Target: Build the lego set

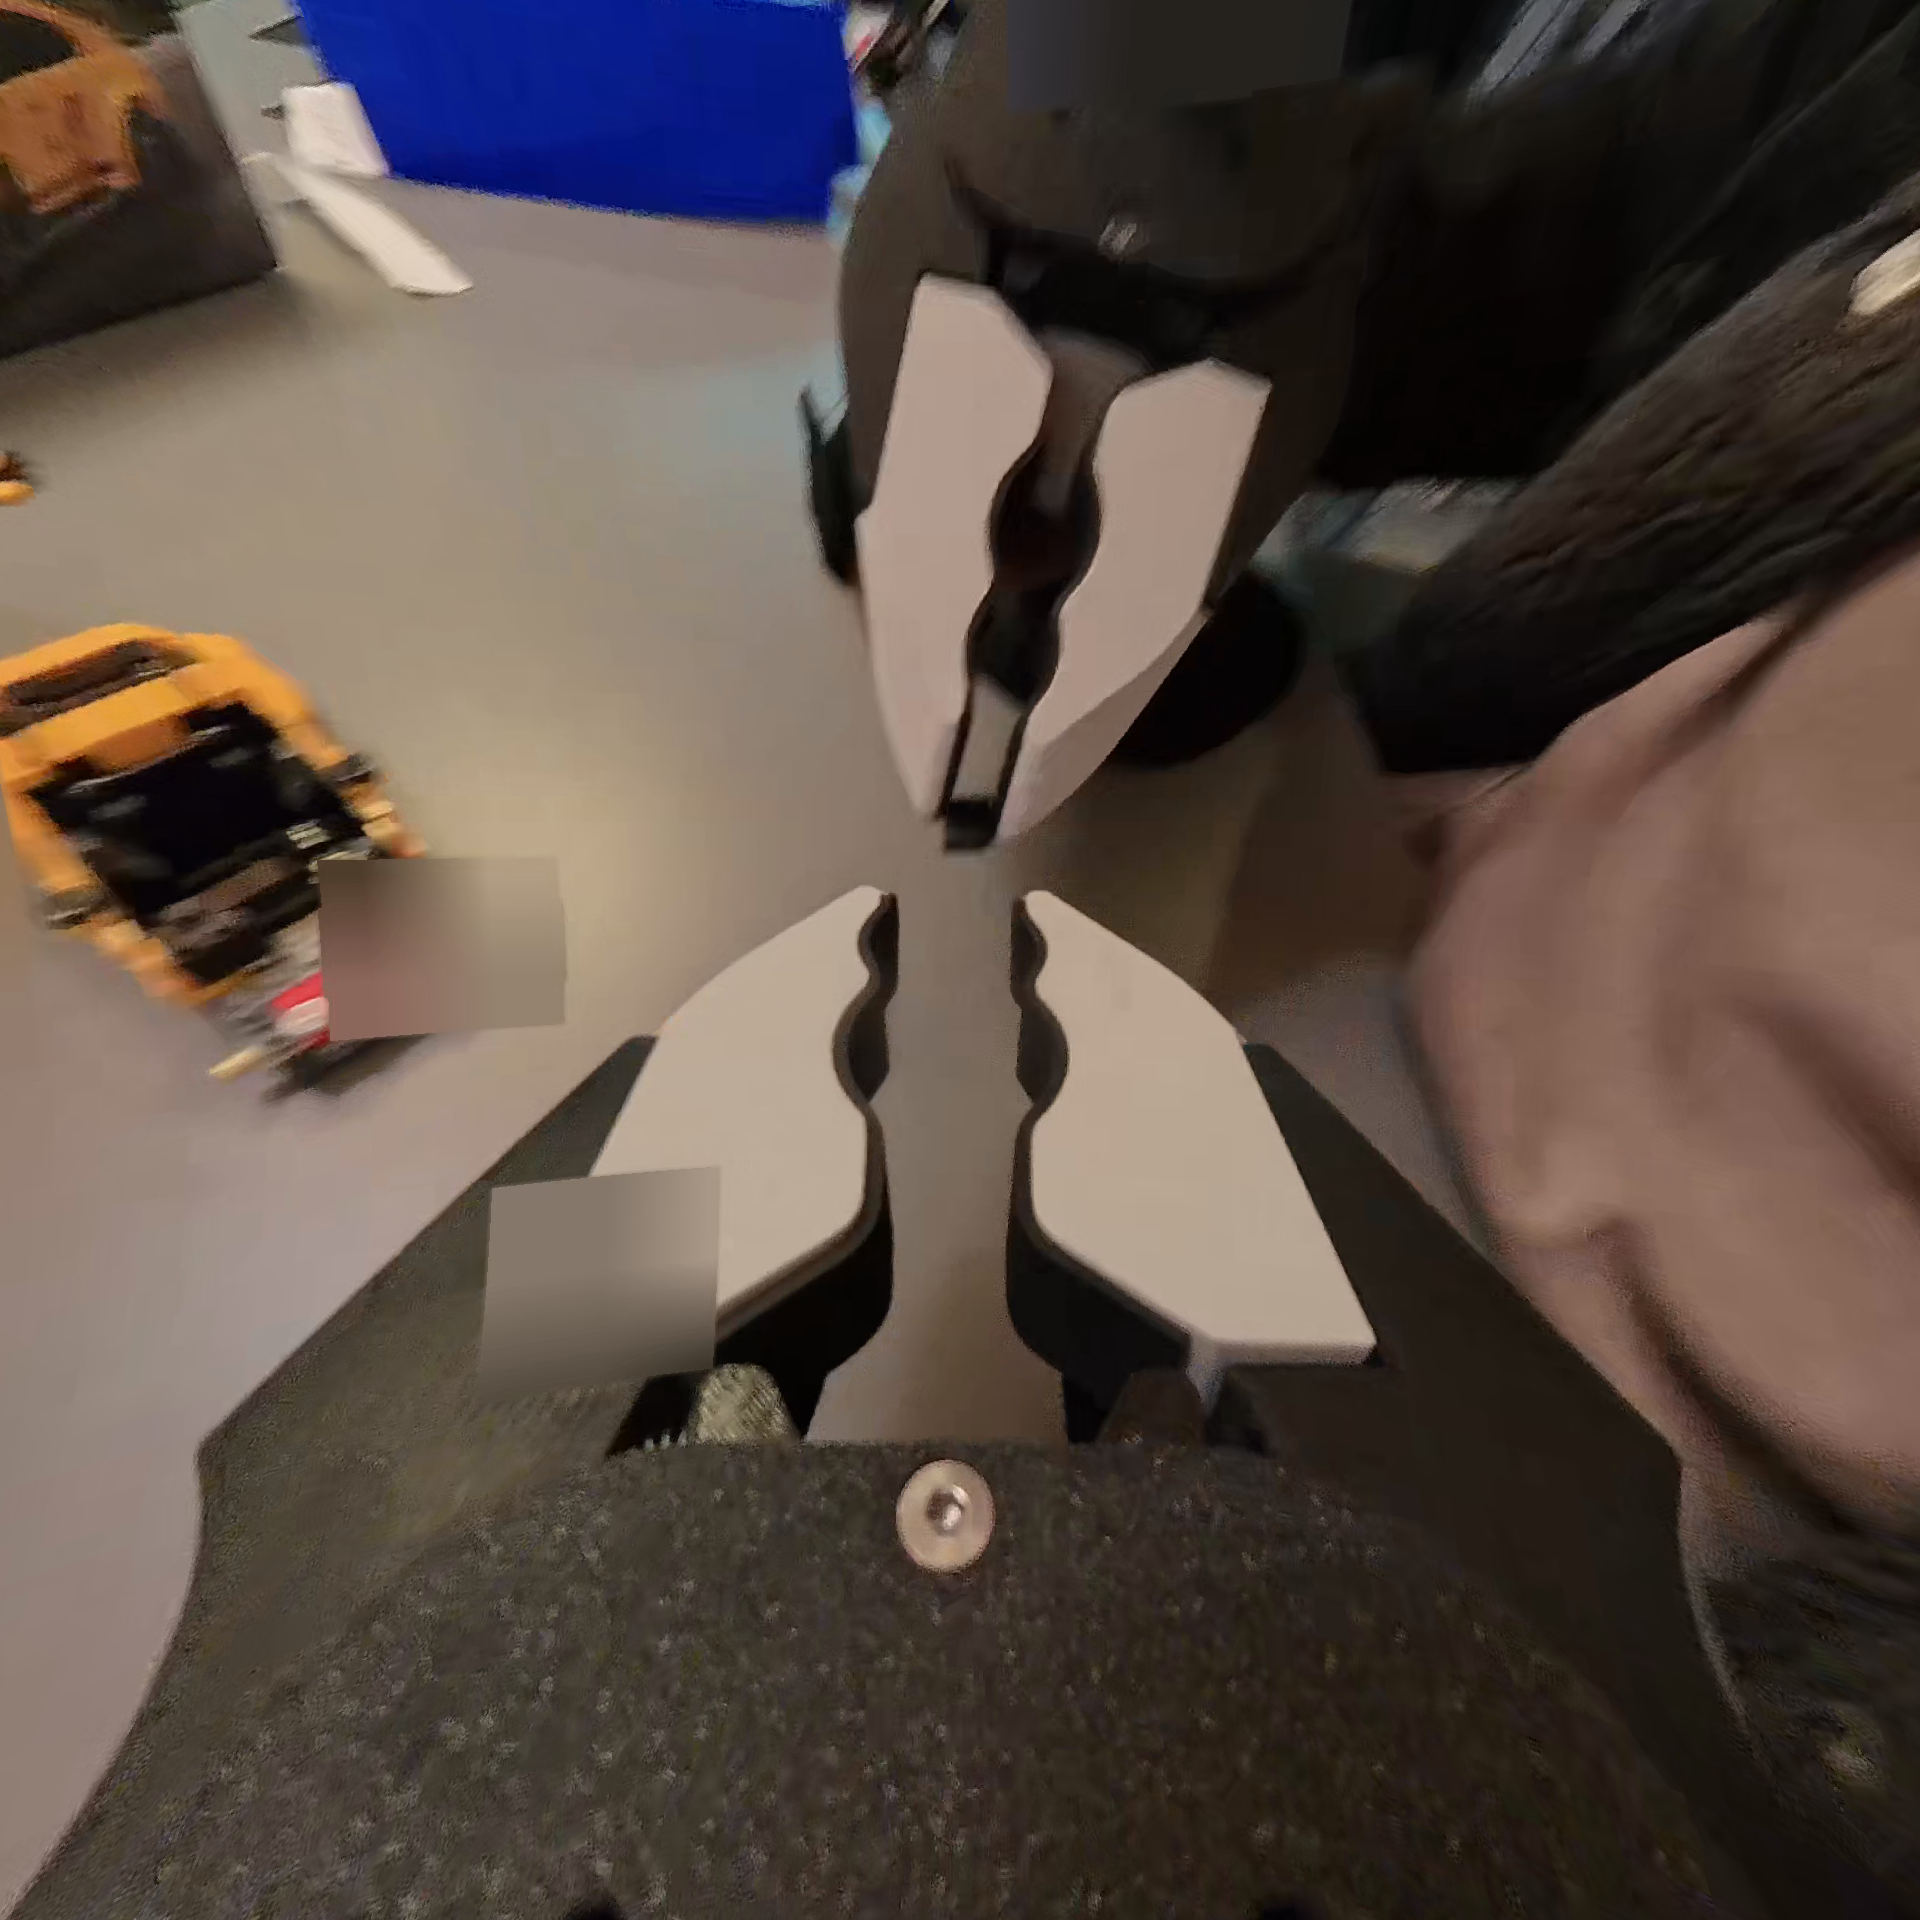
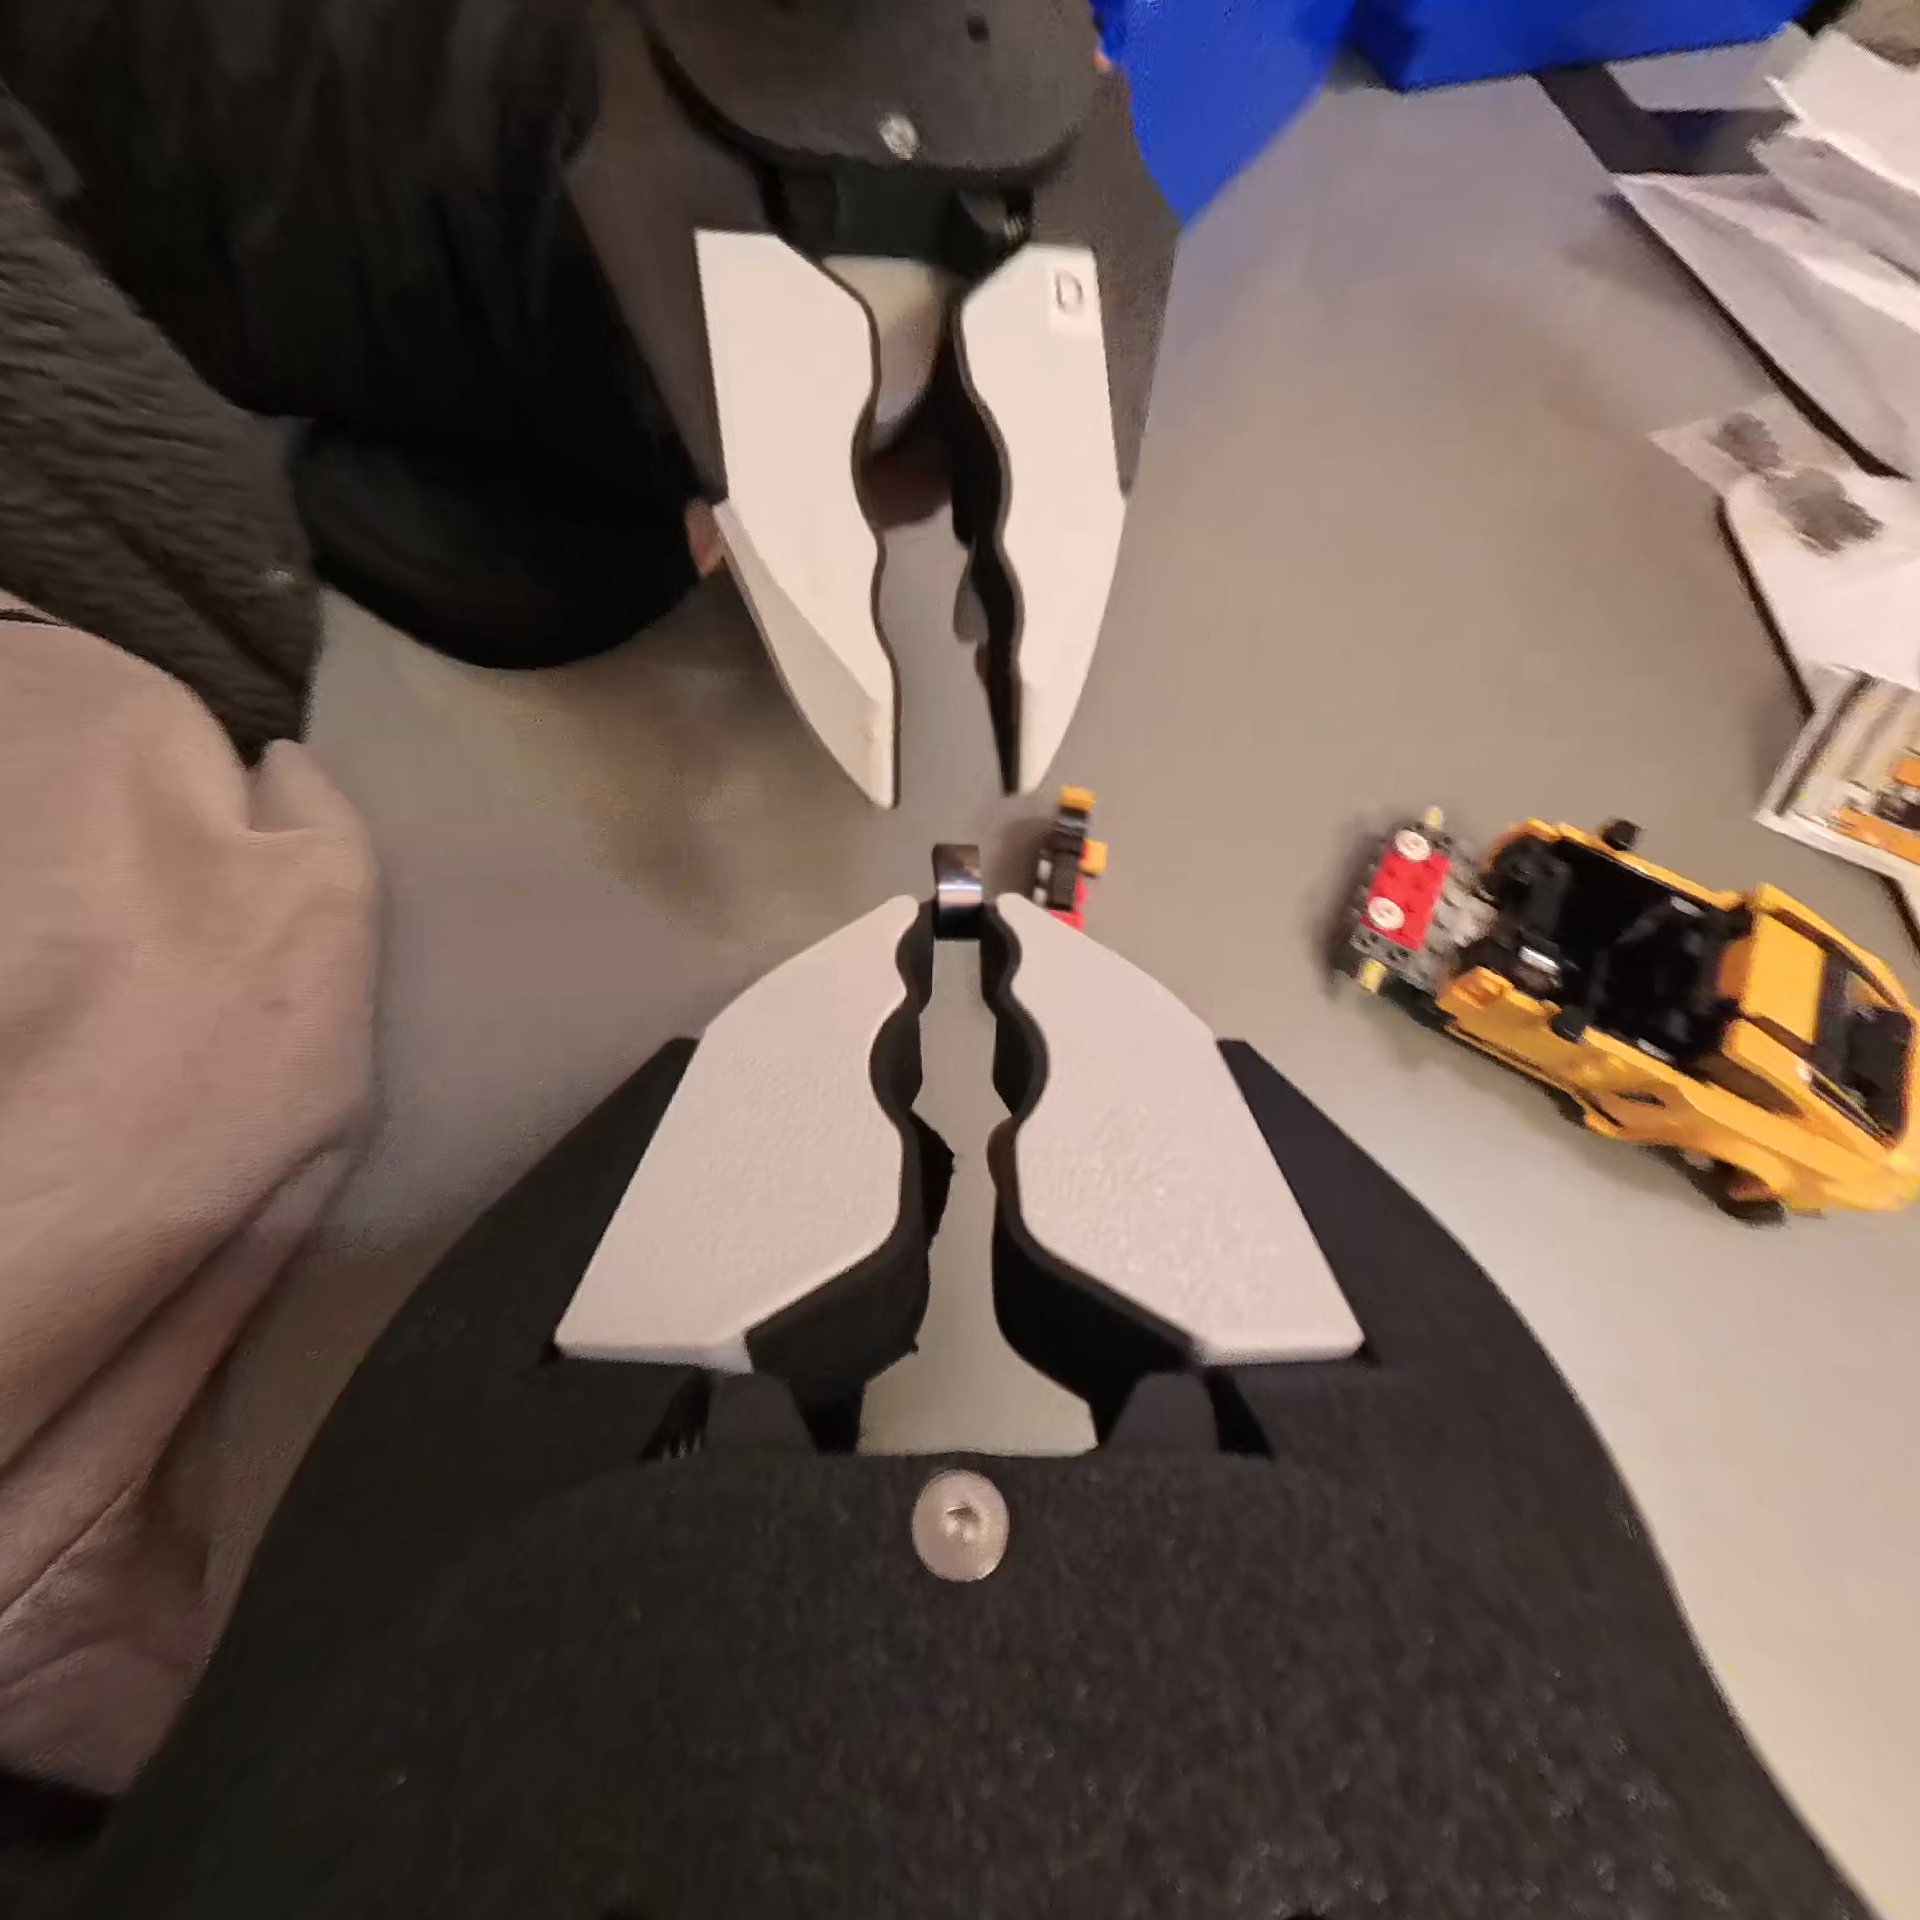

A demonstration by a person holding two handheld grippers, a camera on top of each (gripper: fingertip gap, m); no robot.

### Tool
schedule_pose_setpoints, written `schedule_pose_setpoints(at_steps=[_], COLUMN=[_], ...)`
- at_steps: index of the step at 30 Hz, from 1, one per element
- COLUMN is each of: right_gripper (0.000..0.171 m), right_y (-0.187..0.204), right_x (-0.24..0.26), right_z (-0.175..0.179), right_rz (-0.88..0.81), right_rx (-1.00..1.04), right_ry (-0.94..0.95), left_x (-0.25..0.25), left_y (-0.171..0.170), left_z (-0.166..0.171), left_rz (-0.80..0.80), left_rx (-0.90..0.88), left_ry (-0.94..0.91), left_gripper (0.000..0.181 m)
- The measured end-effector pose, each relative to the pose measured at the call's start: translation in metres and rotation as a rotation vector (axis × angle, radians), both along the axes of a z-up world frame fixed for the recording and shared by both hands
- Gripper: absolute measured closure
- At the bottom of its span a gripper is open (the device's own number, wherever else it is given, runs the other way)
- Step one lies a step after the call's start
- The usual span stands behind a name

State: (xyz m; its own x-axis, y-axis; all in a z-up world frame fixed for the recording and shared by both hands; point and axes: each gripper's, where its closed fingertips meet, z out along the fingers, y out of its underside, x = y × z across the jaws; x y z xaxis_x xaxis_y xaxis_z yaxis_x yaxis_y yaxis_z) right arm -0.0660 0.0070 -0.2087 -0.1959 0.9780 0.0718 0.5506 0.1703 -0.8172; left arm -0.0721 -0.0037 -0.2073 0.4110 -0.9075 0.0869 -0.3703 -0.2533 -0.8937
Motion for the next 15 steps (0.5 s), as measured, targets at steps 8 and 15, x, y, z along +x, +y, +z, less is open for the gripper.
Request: schedule_pose_setpoints(at_steps=[8, 15], right_gripper=[0.163, 0.163], right_y=[0.025, 0.020], right_x=[-0.010, -0.011], right_z=[-0.029, -0.040], right_rz=[-0.120, -0.090], right_rx=[0.076, 0.081], right_ry=[-0.167, -0.240], left_x=[-0.024, -0.019], left_y=[0.032, 0.024], left_z=[-0.055, -0.063], left_rz=[-0.062, -0.089], left_rx=[-0.031, -0.008], left_ry=[0.262, 0.284], left_gripper=[0.144, 0.170])
